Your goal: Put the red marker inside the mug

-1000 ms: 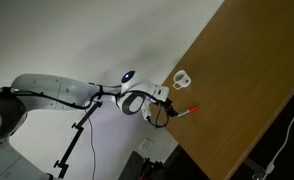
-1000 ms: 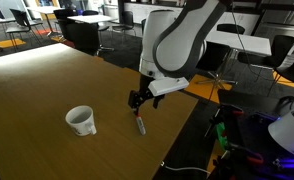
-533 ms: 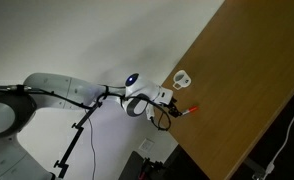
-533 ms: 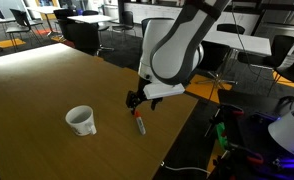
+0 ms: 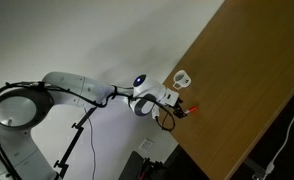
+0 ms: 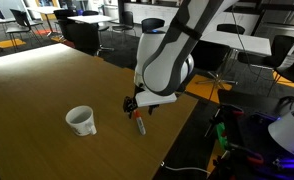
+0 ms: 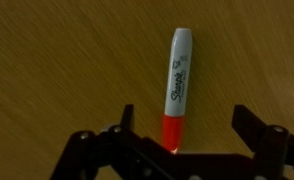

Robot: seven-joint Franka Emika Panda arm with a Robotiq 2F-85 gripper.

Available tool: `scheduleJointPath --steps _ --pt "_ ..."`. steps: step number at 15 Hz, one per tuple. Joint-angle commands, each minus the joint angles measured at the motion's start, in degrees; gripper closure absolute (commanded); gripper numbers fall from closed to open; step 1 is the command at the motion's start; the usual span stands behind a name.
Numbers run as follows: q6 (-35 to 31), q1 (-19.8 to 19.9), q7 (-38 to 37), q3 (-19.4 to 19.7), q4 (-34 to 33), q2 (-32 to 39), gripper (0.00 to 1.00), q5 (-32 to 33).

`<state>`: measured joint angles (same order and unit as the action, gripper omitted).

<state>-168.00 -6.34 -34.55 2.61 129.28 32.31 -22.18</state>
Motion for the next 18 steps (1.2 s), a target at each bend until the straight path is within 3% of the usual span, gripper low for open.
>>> scheduleJointPath --steps 1,2,3,13,14,18 --pt "-0.31 -2.37 -3.62 2.07 -2.7 2.8 0.02 0.2" --pt "-0.23 -2.5 -3.71 2.14 -3.08 3.29 0.18 0.22" --pt "-0.22 -2.71 -4.02 2.33 -3.27 3.65 0.27 0.26" --pt "-0.1 -2.83 -3.82 2.6 -4.39 5.35 1.0 0.2" --pt "0.01 -2.88 -3.82 2.63 -4.43 5.34 0.94 0.24" --pt "0.25 -1.07 -0.18 0.5 -2.41 2.64 0.94 0.79"
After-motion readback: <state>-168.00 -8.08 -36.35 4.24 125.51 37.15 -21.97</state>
